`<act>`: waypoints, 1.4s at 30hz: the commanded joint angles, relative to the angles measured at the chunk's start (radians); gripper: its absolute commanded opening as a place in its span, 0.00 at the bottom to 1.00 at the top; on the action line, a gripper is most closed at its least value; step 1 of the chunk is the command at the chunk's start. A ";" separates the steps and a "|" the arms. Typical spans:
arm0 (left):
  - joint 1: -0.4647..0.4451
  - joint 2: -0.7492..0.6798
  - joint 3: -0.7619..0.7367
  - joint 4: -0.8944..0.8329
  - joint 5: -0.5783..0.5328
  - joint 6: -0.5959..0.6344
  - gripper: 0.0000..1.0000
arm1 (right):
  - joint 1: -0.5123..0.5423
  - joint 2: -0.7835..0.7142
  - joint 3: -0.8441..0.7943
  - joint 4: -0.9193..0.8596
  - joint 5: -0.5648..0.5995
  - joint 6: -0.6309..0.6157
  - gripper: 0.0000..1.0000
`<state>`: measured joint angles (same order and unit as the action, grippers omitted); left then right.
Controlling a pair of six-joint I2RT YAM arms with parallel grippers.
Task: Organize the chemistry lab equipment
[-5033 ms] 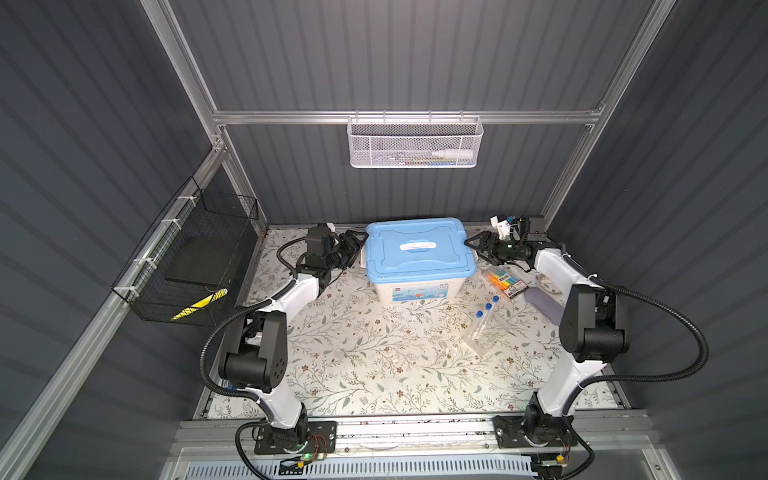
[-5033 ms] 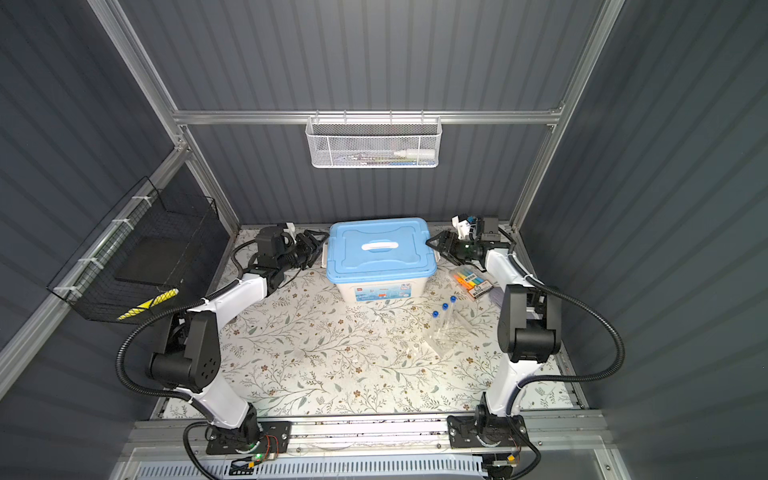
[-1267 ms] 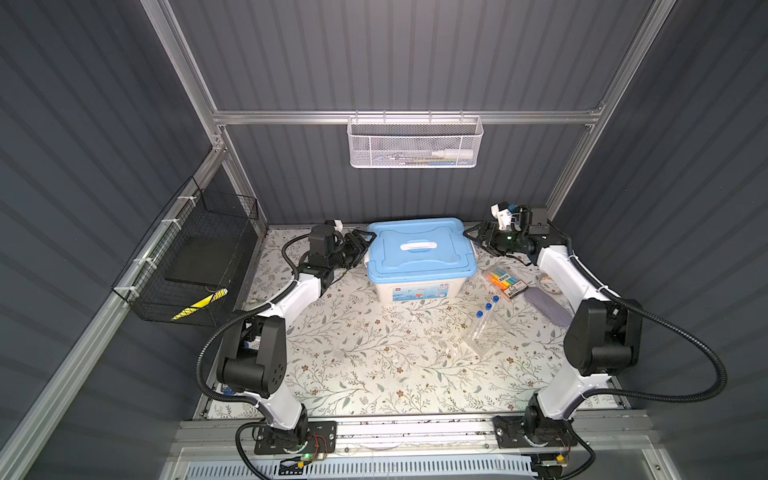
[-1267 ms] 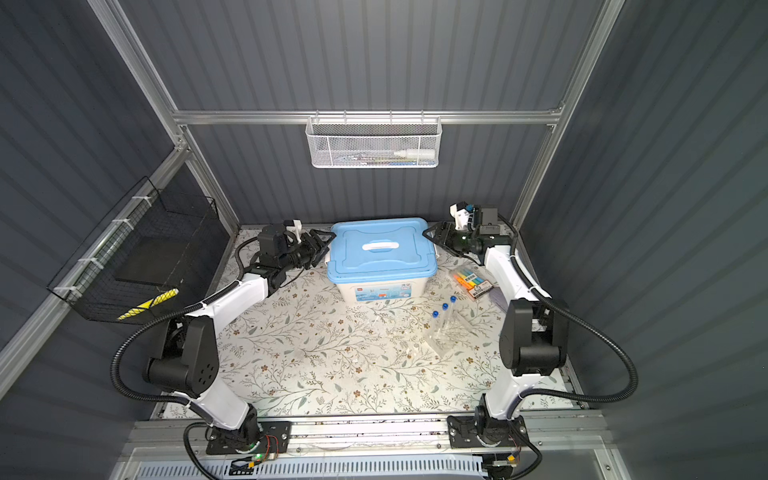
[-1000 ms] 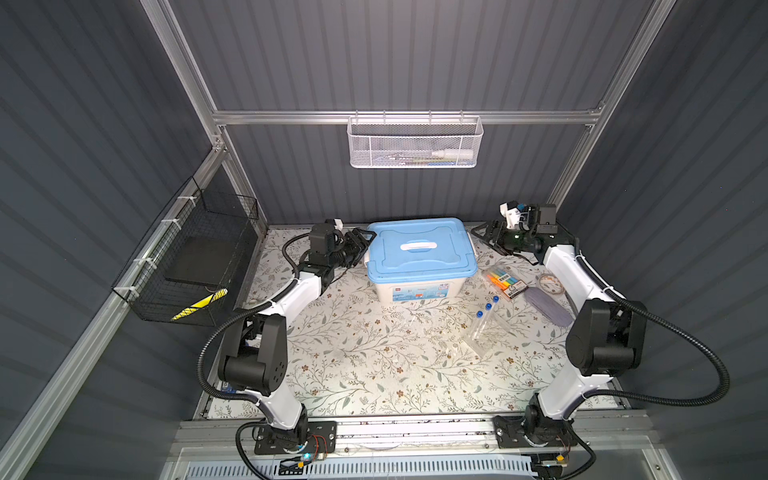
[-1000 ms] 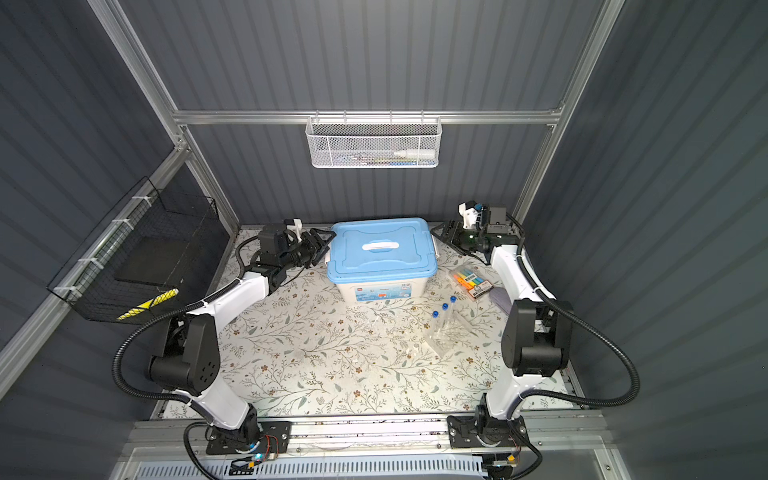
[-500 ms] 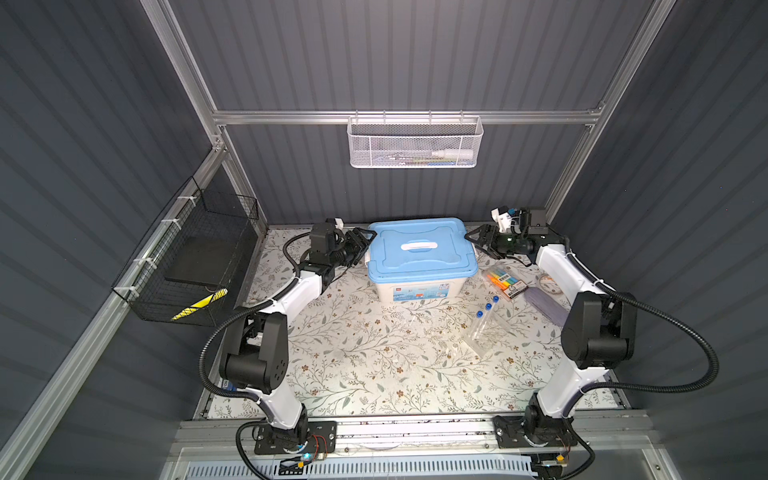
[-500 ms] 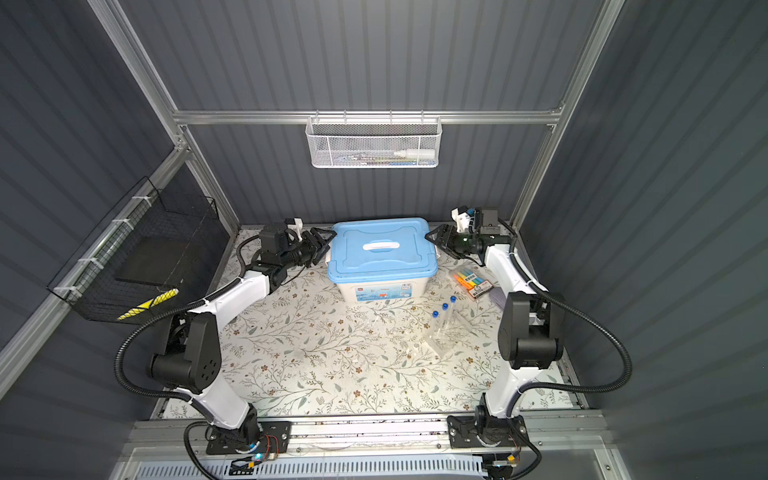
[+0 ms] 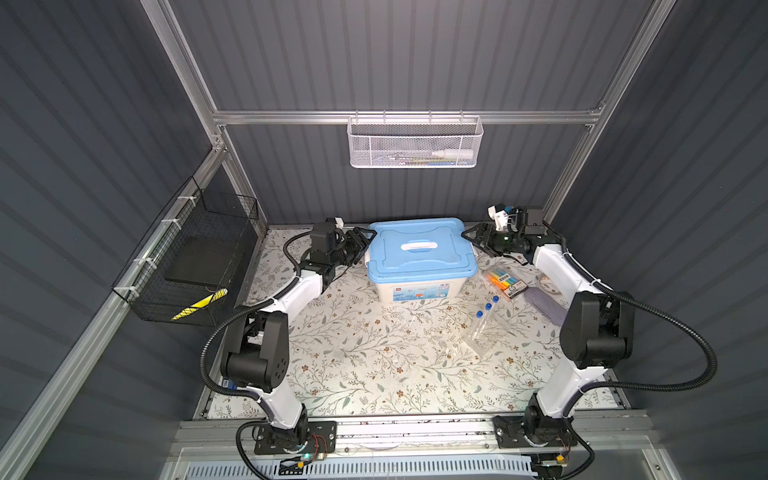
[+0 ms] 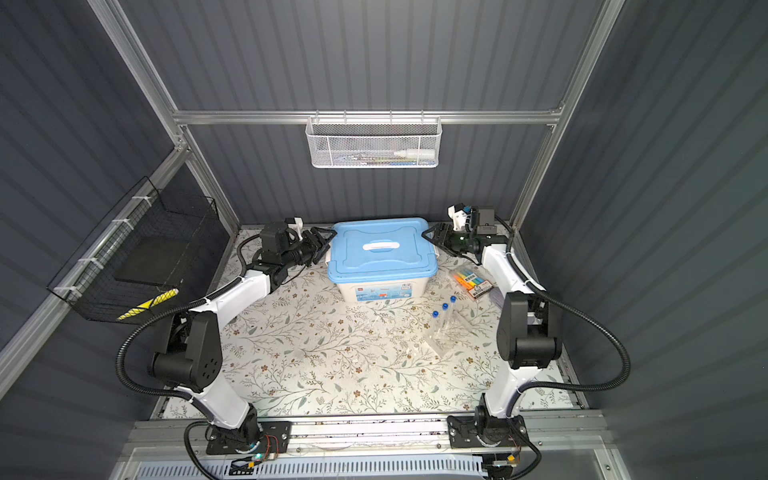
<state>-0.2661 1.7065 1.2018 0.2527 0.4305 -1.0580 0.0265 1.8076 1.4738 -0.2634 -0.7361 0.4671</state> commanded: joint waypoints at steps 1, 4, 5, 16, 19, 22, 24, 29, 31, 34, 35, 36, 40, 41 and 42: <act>-0.030 0.030 0.009 -0.033 0.027 0.001 0.68 | 0.039 0.020 0.005 -0.032 -0.036 0.014 0.69; -0.032 0.030 0.008 -0.037 0.025 0.005 0.68 | 0.055 0.019 -0.002 -0.035 -0.024 0.004 0.69; -0.033 0.029 0.008 -0.038 0.023 0.005 0.68 | 0.059 0.020 -0.002 -0.038 -0.021 0.001 0.69; -0.056 0.048 0.009 -0.046 0.008 0.013 0.67 | 0.105 0.033 -0.021 -0.046 -0.008 0.003 0.69; -0.064 0.056 0.007 -0.043 0.004 0.013 0.67 | 0.113 0.032 -0.023 -0.054 -0.001 -0.003 0.68; -0.072 0.062 0.007 -0.043 0.002 0.012 0.67 | 0.116 0.033 -0.030 -0.053 -0.001 -0.001 0.68; -0.077 0.065 0.006 -0.041 0.002 0.012 0.67 | 0.115 0.031 -0.036 -0.052 0.001 0.002 0.68; -0.081 0.069 -0.003 -0.033 0.001 0.007 0.67 | 0.122 0.026 -0.044 -0.049 0.007 0.004 0.68; -0.081 0.068 -0.003 -0.033 0.002 0.007 0.68 | 0.124 0.023 -0.045 -0.049 0.012 0.005 0.68; -0.081 0.065 -0.004 -0.036 0.003 0.010 0.68 | 0.123 0.018 -0.045 -0.052 0.019 0.004 0.69; -0.079 0.062 -0.002 -0.038 0.004 0.012 0.68 | 0.122 0.015 -0.043 -0.053 0.022 0.002 0.69; -0.078 0.056 0.002 -0.044 0.002 0.018 0.69 | 0.121 0.010 -0.039 -0.058 0.023 -0.002 0.69; -0.067 0.022 0.040 -0.117 -0.011 0.059 0.76 | 0.103 -0.037 -0.019 -0.076 0.051 -0.010 0.73; -0.063 0.009 0.049 -0.136 -0.015 0.073 0.79 | 0.095 -0.052 -0.017 -0.077 0.054 -0.010 0.73; -0.058 -0.007 0.058 -0.162 -0.025 0.090 0.83 | 0.084 -0.072 -0.015 -0.080 0.060 -0.010 0.74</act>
<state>-0.2981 1.7206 1.2381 0.2394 0.3668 -1.0130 0.0933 1.7805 1.4677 -0.2520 -0.6392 0.4553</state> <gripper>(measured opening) 0.805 0.737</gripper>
